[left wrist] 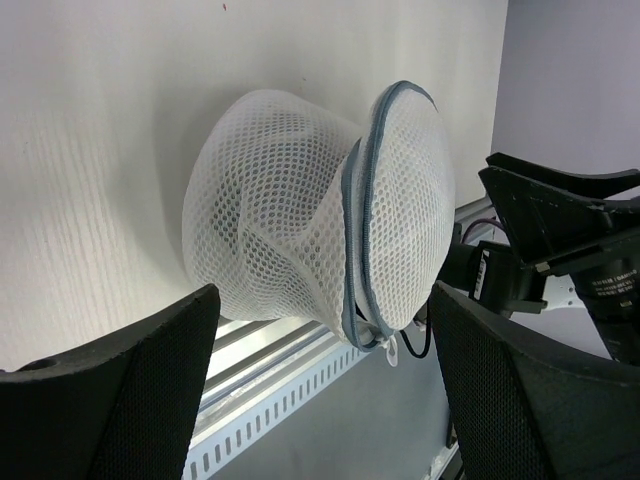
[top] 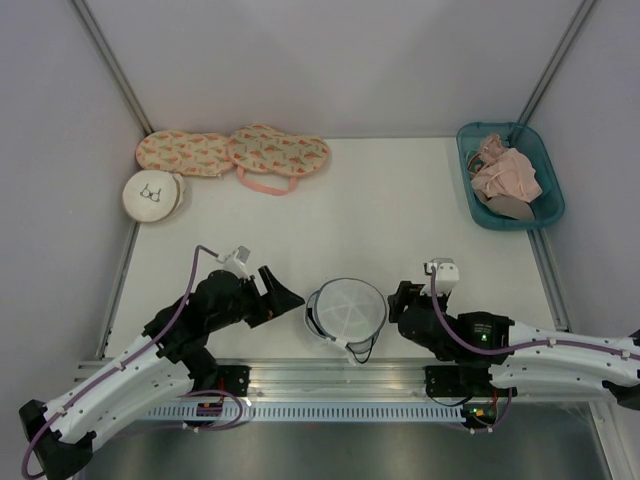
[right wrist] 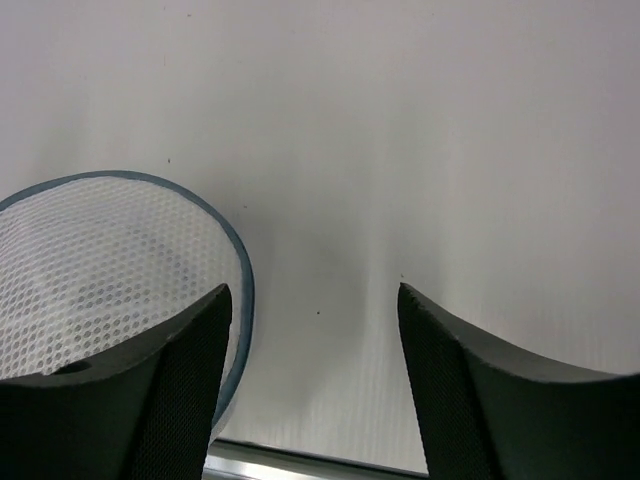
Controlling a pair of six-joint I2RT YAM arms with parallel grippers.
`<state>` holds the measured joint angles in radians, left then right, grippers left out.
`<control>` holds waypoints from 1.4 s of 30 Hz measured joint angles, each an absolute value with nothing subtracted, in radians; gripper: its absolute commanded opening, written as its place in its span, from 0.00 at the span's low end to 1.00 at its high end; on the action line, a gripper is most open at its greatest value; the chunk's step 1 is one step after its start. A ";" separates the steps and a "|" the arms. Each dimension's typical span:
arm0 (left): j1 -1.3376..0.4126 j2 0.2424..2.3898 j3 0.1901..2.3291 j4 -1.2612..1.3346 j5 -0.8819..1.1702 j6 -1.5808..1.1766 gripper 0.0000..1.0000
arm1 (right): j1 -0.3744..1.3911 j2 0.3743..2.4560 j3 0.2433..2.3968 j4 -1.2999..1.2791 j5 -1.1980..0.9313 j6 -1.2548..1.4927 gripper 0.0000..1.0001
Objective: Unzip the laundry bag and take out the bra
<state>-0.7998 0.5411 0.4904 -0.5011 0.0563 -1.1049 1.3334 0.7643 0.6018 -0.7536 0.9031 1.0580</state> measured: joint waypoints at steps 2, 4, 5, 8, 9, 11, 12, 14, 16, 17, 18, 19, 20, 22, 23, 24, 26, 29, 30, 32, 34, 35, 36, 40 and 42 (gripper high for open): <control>-0.800 0.541 0.490 -0.506 0.056 -1.105 0.89 | 1.319 0.697 0.538 -0.703 0.888 1.061 0.68; -0.800 0.541 0.490 -0.509 0.056 -1.105 0.89 | 1.304 0.624 0.468 -0.633 0.858 1.063 0.68; -0.800 0.540 0.490 -0.510 0.056 -1.105 0.89 | 1.296 0.590 0.435 -0.601 0.839 1.063 0.67; -0.800 0.537 0.490 -0.513 0.056 -1.105 0.89 | 1.274 0.497 0.344 -0.490 0.777 1.067 0.63; -0.800 0.534 0.490 -0.515 0.056 -1.105 0.89 | 1.270 0.474 0.317 -0.452 0.756 1.069 0.63; -0.800 0.530 0.490 -0.516 0.056 -1.105 0.89 | 1.266 0.446 0.279 -0.390 0.722 1.070 0.62; -0.800 0.528 0.490 -0.517 0.056 -1.105 0.89 | 1.265 0.437 0.265 -0.355 0.700 1.070 0.60; -0.800 0.523 0.490 -0.519 0.056 -1.105 0.89 | 1.261 0.429 0.245 -0.292 0.662 1.074 0.57; -0.800 0.516 0.490 -0.522 0.056 -1.105 0.89 | 1.256 0.429 0.234 -0.235 0.629 1.077 0.52; -0.800 0.513 0.490 -0.523 0.056 -1.105 0.89 | 1.254 0.430 0.232 -0.214 0.618 1.078 0.50; -0.800 0.509 0.490 -0.523 0.056 -1.105 0.89 | 1.252 0.430 0.231 -0.197 0.607 1.081 0.45; -0.800 0.505 0.490 -0.523 0.056 -1.105 0.89 | 1.251 0.431 0.230 -0.180 0.598 1.080 0.42; -0.800 0.500 0.490 -0.523 0.056 -1.105 0.89 | 1.250 0.432 0.230 -0.165 0.591 1.081 0.38; -0.800 0.492 0.490 -0.524 0.056 -1.105 0.89 | 1.245 0.434 0.230 -0.141 0.579 1.079 0.23; -0.800 0.490 0.490 -0.524 0.056 -1.105 0.89 | 1.244 0.435 0.230 -0.133 0.575 1.078 0.17; -0.800 0.488 0.490 -0.524 0.056 -1.105 0.89 | 1.241 0.436 0.230 -0.127 0.572 1.076 0.13; -0.800 0.488 0.488 -0.524 0.056 -1.105 0.89 | 1.240 0.442 0.231 -0.125 0.571 1.071 0.02; -0.800 0.487 0.484 -0.528 0.056 -1.105 0.89 | 1.239 0.453 0.242 -0.131 0.571 1.050 0.00; -0.800 0.487 0.483 -0.529 0.056 -1.105 0.89 | 1.239 0.453 0.249 -0.132 0.568 1.033 0.01; -0.800 0.485 0.483 -0.530 0.056 -1.105 0.89 | 1.239 0.451 0.263 -0.119 0.548 0.994 0.01; -0.800 0.484 0.483 -0.530 0.055 -1.106 0.89 | 1.239 0.442 0.276 -0.096 0.516 0.945 0.00; -0.800 0.484 0.483 -0.530 0.054 -1.105 0.89 | 1.238 0.437 0.280 -0.078 0.494 0.921 0.00; -0.800 0.484 0.483 -0.530 0.054 -1.106 0.89 | 1.238 0.428 0.281 -0.052 0.466 0.894 0.00; -0.800 0.482 0.483 -0.531 0.047 -1.106 0.89 | 1.238 0.403 0.286 0.035 0.314 0.787 0.01; -0.800 0.477 0.483 -0.540 0.033 -1.106 0.91 | 1.236 0.437 0.316 0.053 0.196 0.739 0.00</control>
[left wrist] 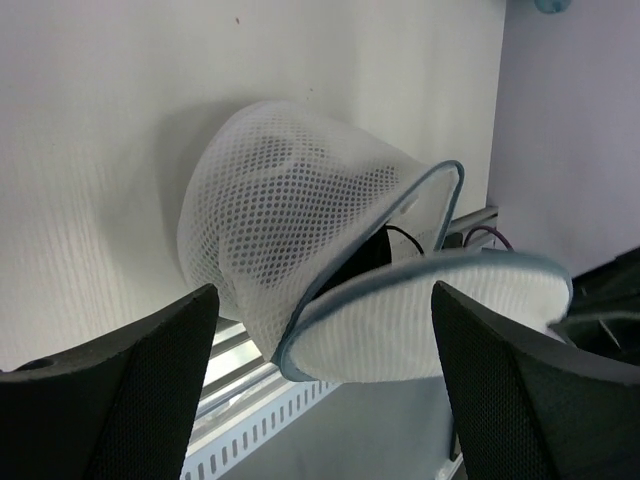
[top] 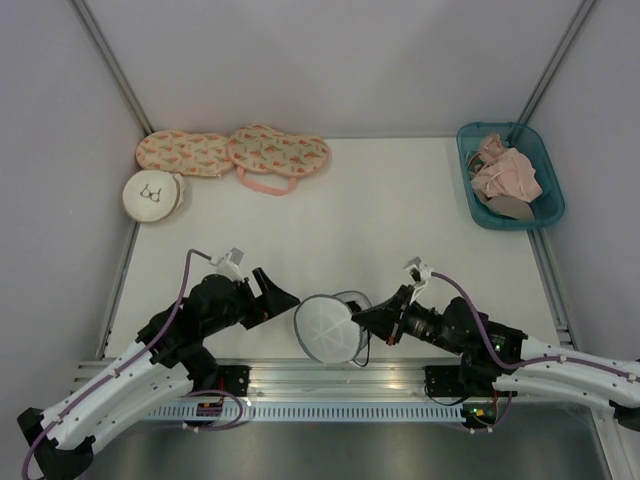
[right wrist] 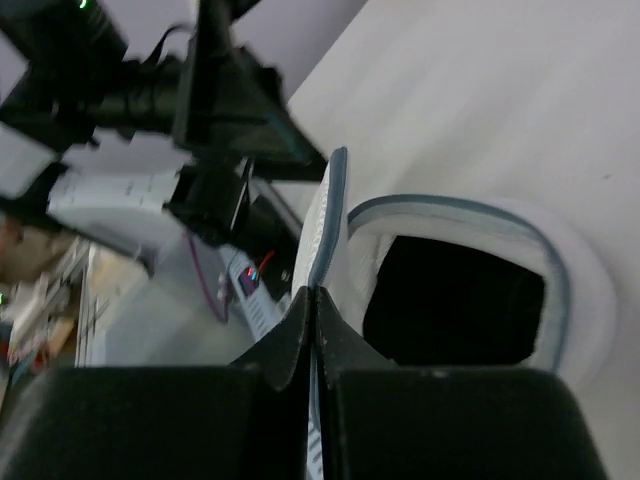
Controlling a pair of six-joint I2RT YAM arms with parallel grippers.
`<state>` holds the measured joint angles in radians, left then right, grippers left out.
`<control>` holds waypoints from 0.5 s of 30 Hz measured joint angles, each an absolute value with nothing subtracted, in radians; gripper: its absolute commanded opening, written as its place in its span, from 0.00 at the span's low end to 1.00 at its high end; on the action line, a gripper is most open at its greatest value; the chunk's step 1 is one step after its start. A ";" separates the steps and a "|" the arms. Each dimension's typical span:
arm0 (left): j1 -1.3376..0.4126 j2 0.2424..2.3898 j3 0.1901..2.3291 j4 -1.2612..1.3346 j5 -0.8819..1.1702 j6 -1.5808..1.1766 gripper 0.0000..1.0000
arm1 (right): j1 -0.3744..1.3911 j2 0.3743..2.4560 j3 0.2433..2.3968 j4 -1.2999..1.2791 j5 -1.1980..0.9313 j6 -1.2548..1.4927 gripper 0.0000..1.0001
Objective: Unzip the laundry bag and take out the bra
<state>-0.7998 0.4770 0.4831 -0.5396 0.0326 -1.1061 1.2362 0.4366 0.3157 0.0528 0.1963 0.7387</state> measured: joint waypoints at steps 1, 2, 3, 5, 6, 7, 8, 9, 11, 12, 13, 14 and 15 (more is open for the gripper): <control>-0.800 0.474 0.483 -0.546 0.023 -1.106 0.91 | 1.236 0.461 0.332 0.057 0.143 0.719 0.00; -0.800 0.469 0.483 -0.554 0.010 -1.106 0.92 | 1.236 0.498 0.357 0.060 0.076 0.693 0.00; -0.800 0.463 0.484 -0.561 -0.005 -1.107 0.92 | 1.236 0.539 0.384 0.061 0.002 0.669 0.01; -0.800 0.450 0.491 -0.586 -0.037 -1.107 0.93 | 1.235 0.618 0.429 0.063 -0.161 0.628 0.07; -0.800 0.445 0.497 -0.596 -0.053 -1.107 0.94 | 1.235 0.651 0.447 0.065 -0.242 0.611 0.14; -0.800 0.441 0.502 -0.599 -0.065 -1.106 0.94 | 1.235 0.686 0.461 0.065 -0.323 0.597 0.22; -0.800 0.440 0.507 -0.601 -0.075 -1.106 0.94 | 1.235 0.716 0.474 0.059 -0.396 0.579 0.34; -0.800 0.440 0.515 -0.601 -0.083 -1.106 0.94 | 1.238 0.739 0.486 0.044 -0.456 0.561 0.42; -0.800 0.446 0.525 -0.602 -0.096 -1.106 0.95 | 1.244 0.759 0.502 0.000 -0.536 0.524 0.55; -0.800 0.451 0.529 -0.601 -0.097 -1.105 0.95 | 1.246 0.757 0.511 -0.028 -0.563 0.503 0.62; -0.800 0.455 0.530 -0.599 -0.097 -1.105 0.95 | 1.247 0.752 0.520 -0.051 -0.581 0.488 0.63; -0.800 0.461 0.530 -0.596 -0.095 -1.102 0.94 | 1.248 0.744 0.530 -0.078 -0.587 0.472 0.65; -0.800 0.472 0.530 -0.588 -0.092 -1.092 0.94 | 1.248 0.730 0.542 -0.107 -0.580 0.462 0.66</control>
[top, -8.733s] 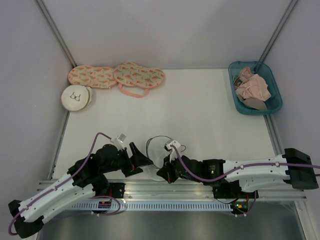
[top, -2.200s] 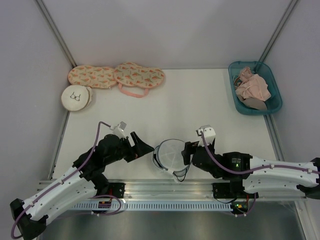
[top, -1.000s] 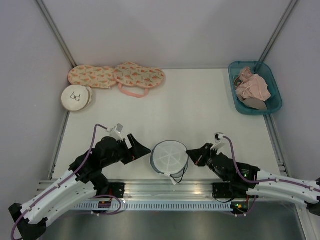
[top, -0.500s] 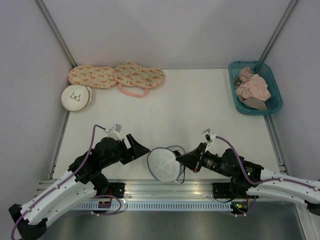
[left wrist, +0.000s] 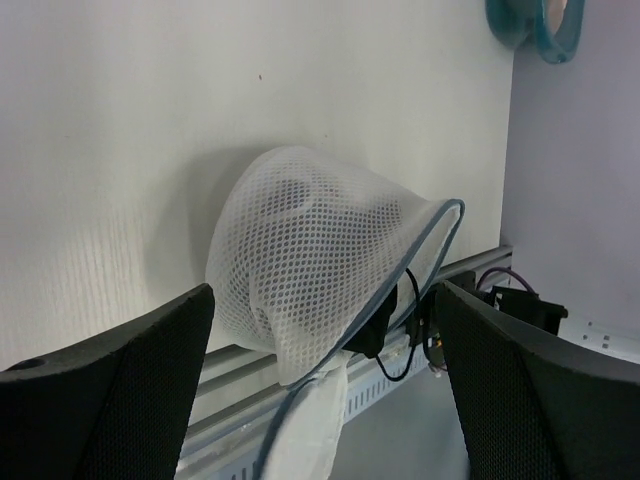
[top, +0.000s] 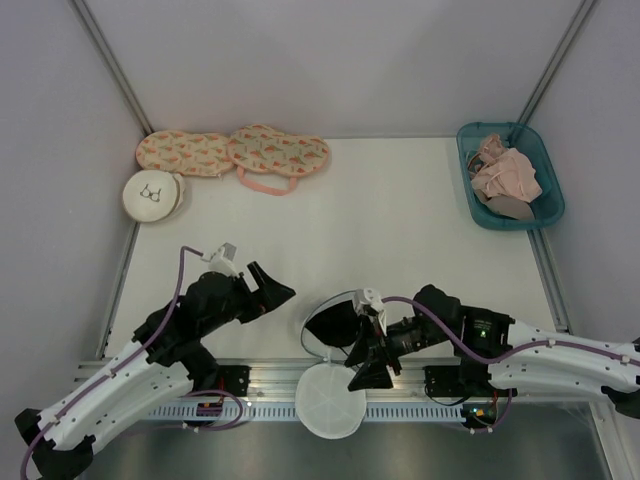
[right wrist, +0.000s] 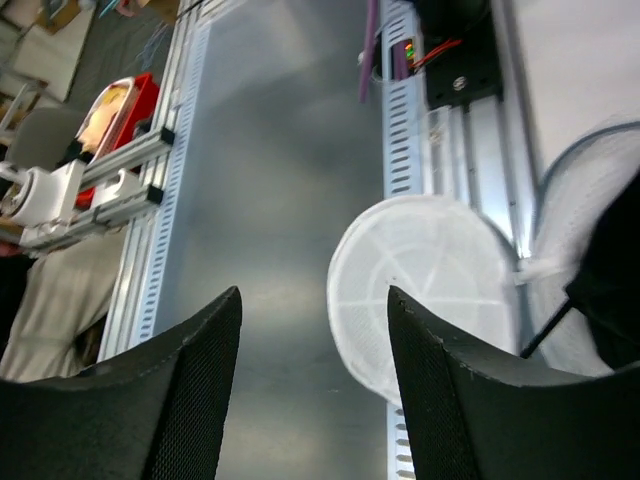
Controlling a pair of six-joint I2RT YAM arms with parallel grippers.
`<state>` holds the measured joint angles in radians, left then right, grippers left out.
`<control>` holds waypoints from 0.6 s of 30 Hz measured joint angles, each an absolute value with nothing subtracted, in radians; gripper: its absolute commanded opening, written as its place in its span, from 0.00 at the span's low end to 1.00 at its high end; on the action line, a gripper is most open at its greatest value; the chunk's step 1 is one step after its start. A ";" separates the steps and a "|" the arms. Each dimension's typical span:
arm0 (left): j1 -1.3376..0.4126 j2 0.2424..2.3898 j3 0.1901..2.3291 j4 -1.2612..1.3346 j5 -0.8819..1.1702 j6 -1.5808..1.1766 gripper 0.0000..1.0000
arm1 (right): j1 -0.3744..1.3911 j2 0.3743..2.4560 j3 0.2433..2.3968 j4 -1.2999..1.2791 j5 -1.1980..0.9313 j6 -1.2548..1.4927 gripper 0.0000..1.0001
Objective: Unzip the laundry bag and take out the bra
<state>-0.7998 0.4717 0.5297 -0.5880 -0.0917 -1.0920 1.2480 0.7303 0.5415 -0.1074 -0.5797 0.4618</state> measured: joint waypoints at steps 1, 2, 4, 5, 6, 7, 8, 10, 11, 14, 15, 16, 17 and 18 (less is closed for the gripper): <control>-0.799 0.481 0.530 -0.580 -0.084 -1.083 0.93 | 1.248 0.714 0.554 -0.136 -0.560 0.454 0.66; -0.798 0.496 0.530 -0.564 -0.067 -1.065 0.91 | 1.249 0.700 0.568 -0.162 -0.523 0.447 0.66; -0.797 0.548 0.535 -0.511 -0.012 -1.013 0.90 | 1.248 0.686 0.599 -0.210 -0.437 0.444 0.65; -0.797 0.580 0.541 -0.489 0.014 -0.986 0.89 | 1.248 0.686 0.617 -0.230 -0.381 0.445 0.65; -0.797 0.624 0.553 -0.465 0.047 -0.950 0.89 | 1.248 0.691 0.632 -0.247 -0.329 0.449 0.65; -0.797 0.673 0.572 -0.451 0.078 -0.915 0.88 | 1.248 0.699 0.643 -0.262 -0.283 0.454 0.65; -0.797 0.730 0.597 -0.425 0.115 -0.869 0.88 | 1.248 0.710 0.651 -0.272 -0.241 0.459 0.66; -0.798 0.833 0.643 -0.385 0.184 -0.789 0.85 | 1.248 0.735 0.654 -0.290 -0.169 0.469 0.66; -0.798 0.869 0.662 -0.375 0.218 -0.754 0.84 | 1.248 0.746 0.654 -0.301 -0.146 0.474 0.65; -0.806 0.987 0.731 -0.340 0.336 -0.628 0.84 | 1.248 0.773 0.654 -0.329 -0.081 0.484 0.65; -0.810 1.006 0.744 -0.334 0.358 -0.597 0.84 | 1.248 0.776 0.654 -0.334 -0.063 0.486 0.66; -0.815 1.022 0.759 -0.334 0.384 -0.561 0.84 | 1.248 0.775 0.654 -0.338 -0.049 0.489 0.65; -0.819 1.032 0.769 -0.335 0.405 -0.524 0.83 | 1.248 0.772 0.654 -0.341 -0.035 0.493 0.65; -0.822 1.039 0.780 -0.340 0.423 -0.487 0.83 | 1.248 0.767 0.654 -0.345 -0.020 0.495 0.65</control>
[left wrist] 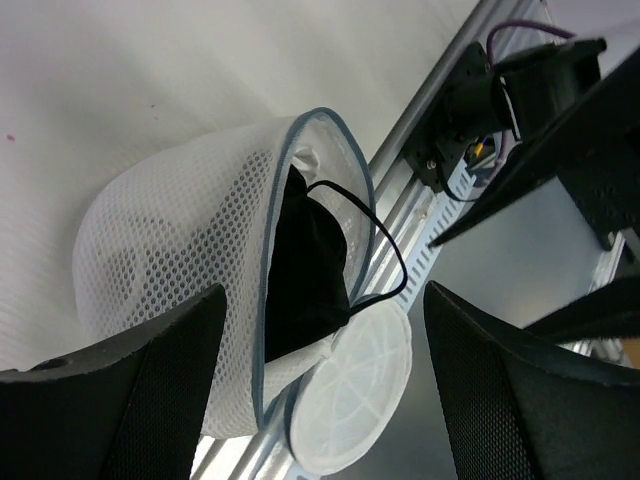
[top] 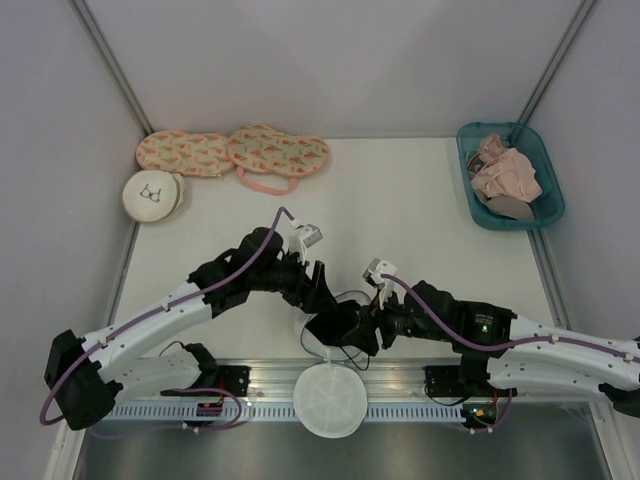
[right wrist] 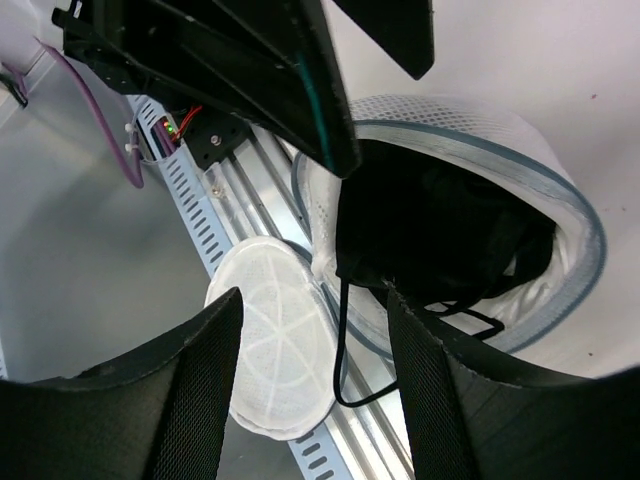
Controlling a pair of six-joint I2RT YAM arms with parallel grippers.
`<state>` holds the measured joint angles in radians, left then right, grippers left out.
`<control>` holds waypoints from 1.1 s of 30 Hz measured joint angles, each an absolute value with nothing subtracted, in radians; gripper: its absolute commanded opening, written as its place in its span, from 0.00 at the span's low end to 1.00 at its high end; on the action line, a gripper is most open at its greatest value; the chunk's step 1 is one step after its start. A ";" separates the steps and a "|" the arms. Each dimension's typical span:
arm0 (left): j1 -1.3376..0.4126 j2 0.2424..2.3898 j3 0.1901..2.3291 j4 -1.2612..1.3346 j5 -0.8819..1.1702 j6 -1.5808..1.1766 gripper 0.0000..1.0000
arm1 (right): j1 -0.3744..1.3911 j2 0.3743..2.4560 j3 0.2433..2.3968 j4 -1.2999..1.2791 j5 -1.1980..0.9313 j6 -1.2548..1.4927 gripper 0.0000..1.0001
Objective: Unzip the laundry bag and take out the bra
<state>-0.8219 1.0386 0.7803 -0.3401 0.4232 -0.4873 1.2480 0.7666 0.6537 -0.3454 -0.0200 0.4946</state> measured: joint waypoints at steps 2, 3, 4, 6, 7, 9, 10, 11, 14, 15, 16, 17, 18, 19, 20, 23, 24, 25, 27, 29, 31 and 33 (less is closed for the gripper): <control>-0.826 1.053 0.801 -0.352 0.452 -0.424 0.82 | 1.248 0.744 0.654 -0.361 0.010 0.501 0.63; -0.828 1.063 0.809 -0.359 0.462 -0.396 0.81 | 1.248 0.729 0.654 -0.366 0.026 0.505 0.62; -0.831 1.074 0.814 -0.364 0.472 -0.371 0.79 | 1.248 0.714 0.654 -0.370 0.036 0.507 0.62; -0.846 1.111 0.824 -0.377 0.474 -0.334 0.77 | 1.248 0.685 0.654 -0.375 0.058 0.514 0.61; -0.860 1.137 0.834 -0.387 0.472 -0.318 0.77 | 1.248 0.676 0.654 -0.375 0.063 0.518 0.61; -0.899 1.201 0.857 -0.412 0.438 -0.289 0.76 | 1.248 0.669 0.657 -0.375 0.069 0.524 0.61; -0.914 1.226 0.865 -0.419 0.421 -0.280 0.76 | 1.248 0.669 0.657 -0.375 0.069 0.524 0.61; -0.934 1.254 0.871 -0.428 0.398 -0.268 0.74 | 1.248 0.669 0.658 -0.375 0.069 0.525 0.60; -0.970 1.301 0.876 -0.452 0.346 -0.247 0.50 | 1.248 0.671 0.658 -0.379 0.069 0.527 0.56; -0.976 1.311 0.880 -0.460 0.328 -0.240 0.42 | 1.248 0.670 0.658 -0.379 0.069 0.528 0.53; -0.979 1.318 0.885 -0.467 0.308 -0.233 0.33 | 1.248 0.670 0.658 -0.379 0.069 0.529 0.50; -0.979 1.324 0.891 -0.471 0.291 -0.230 0.16 | 1.248 0.670 0.658 -0.379 0.070 0.530 0.49; -0.979 1.331 0.898 -0.472 0.274 -0.228 0.09 | 1.248 0.670 0.658 -0.379 0.073 0.530 0.48; -0.979 1.336 0.905 -0.473 0.254 -0.224 0.03 | 1.248 0.669 0.658 -0.379 0.077 0.532 0.42; -0.979 1.340 0.910 -0.473 0.232 -0.223 0.02 | 1.248 0.668 0.658 -0.381 0.084 0.533 0.40; -0.979 1.342 0.917 -0.472 0.169 -0.228 0.02 | 1.248 0.669 0.658 -0.387 0.111 0.542 0.33; -0.979 1.341 0.917 -0.472 0.147 -0.236 0.02 | 1.248 0.670 0.659 -0.395 0.122 0.546 0.33; -0.979 1.341 0.917 -0.472 0.121 -0.249 0.02 | 1.248 0.675 0.661 -0.408 0.137 0.548 0.33; -0.979 1.328 0.905 -0.466 0.048 -0.302 0.02 | 1.248 0.691 0.670 -0.432 0.163 0.554 0.36; -0.979 1.282 0.864 -0.456 -0.040 -0.393 0.02 | 1.248 0.716 0.681 -0.453 0.196 0.562 0.39; -0.978 1.213 0.803 -0.449 -0.112 -0.481 0.02 | 1.248 0.743 0.690 -0.475 0.227 0.567 0.42; -0.973 1.122 0.728 -0.447 -0.181 -0.597 0.02 | 1.248 0.762 0.691 -0.487 0.247 0.573 0.45</control>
<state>-0.9726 1.1217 0.7284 -0.4469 -0.1806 -0.5968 1.2480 0.7616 0.6910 -0.4870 0.2466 0.5732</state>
